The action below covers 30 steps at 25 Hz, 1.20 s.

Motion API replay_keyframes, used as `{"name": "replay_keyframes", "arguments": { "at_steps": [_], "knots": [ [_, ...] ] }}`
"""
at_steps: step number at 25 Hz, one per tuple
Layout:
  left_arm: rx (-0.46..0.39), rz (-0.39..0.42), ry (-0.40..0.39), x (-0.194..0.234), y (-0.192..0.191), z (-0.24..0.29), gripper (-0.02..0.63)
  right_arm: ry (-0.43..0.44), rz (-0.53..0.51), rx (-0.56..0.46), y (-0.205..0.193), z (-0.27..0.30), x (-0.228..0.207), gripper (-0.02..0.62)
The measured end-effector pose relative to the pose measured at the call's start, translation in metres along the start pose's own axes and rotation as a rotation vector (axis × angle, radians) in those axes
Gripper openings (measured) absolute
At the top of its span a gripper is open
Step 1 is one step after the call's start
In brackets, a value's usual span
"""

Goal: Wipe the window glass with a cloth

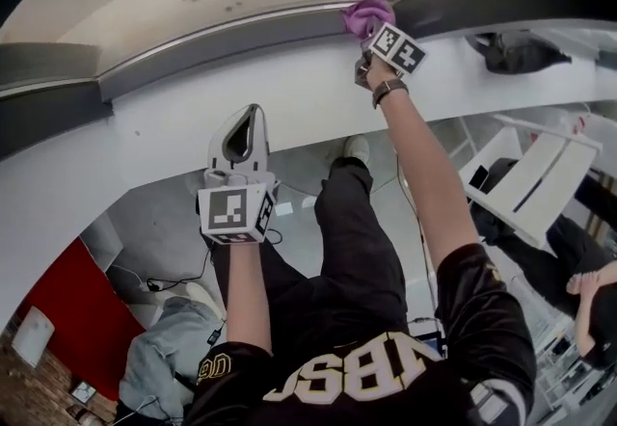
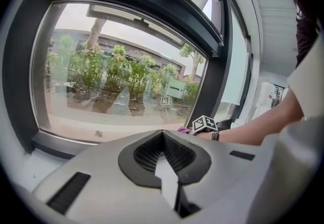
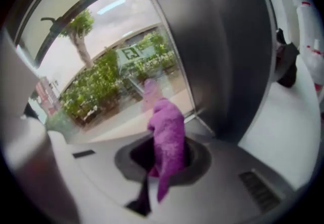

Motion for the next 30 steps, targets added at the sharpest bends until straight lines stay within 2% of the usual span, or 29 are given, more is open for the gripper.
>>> {"name": "replay_keyframes", "arguments": {
  "at_steps": [2, 5, 9, 12, 14, 16, 18, 20, 22, 24, 28, 30],
  "knots": [
    [0.013, 0.011, -0.008, -0.019, -0.002, 0.008, 0.018, 0.009, -0.008, -0.014, 0.007, -0.006, -0.014, 0.037],
    [0.027, 0.026, 0.013, -0.036, 0.001, 0.008, 0.018, 0.059, -0.023, -0.007, 0.008, -0.015, -0.01, 0.037],
    [0.017, 0.031, 0.101, -0.051, 0.016, -0.007, 0.018, 0.17, -0.09, 0.015, 0.004, -0.043, 0.017, 0.037],
    [0.013, 0.027, 0.187, -0.065, 0.037, -0.021, 0.018, 0.297, -0.077, 0.002, 0.003, -0.095, 0.033, 0.037],
    [-0.011, -0.024, 0.213, -0.081, 0.055, -0.031, 0.018, 0.361, -0.098, 0.001, 0.006, -0.139, 0.042, 0.037],
    [-0.043, -0.054, 0.201, -0.107, 0.076, -0.043, 0.018, 0.419, -0.148, 0.004, 0.013, -0.187, 0.054, 0.037],
    [-0.054, -0.024, 0.159, -0.137, 0.101, -0.06, 0.018, 0.457, -0.193, -0.008, 0.02, -0.241, 0.066, 0.037],
    [-0.069, 0.021, 0.111, -0.158, 0.125, -0.075, 0.018, 0.477, -0.24, -0.041, 0.031, -0.288, 0.082, 0.037],
    [-0.098, 0.04, 0.06, -0.171, 0.141, -0.089, 0.018, 0.477, -0.332, -0.082, 0.038, -0.328, 0.099, 0.037],
    [-0.107, 0.065, 0.02, -0.181, 0.147, -0.116, 0.018, 0.454, -0.419, -0.119, 0.027, -0.374, 0.113, 0.037],
    [-0.141, 0.208, 0.074, -0.168, 0.17, -0.163, 0.018, 0.381, -0.495, -0.317, 0.013, -0.444, 0.155, 0.037],
    [-0.166, 0.209, 0.083, -0.15, 0.176, -0.188, 0.018, 0.375, -0.506, -0.362, -0.006, -0.462, 0.178, 0.037]
  ]
}}
Point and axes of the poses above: the fingertips, and each gripper's own axes: z forward along the fingers, x to its left, y out of its top, the point moved 9 cm from there along -z, backward along the fingers, and after that the axes turned 10 degrees about x, right-handed, at the moved point
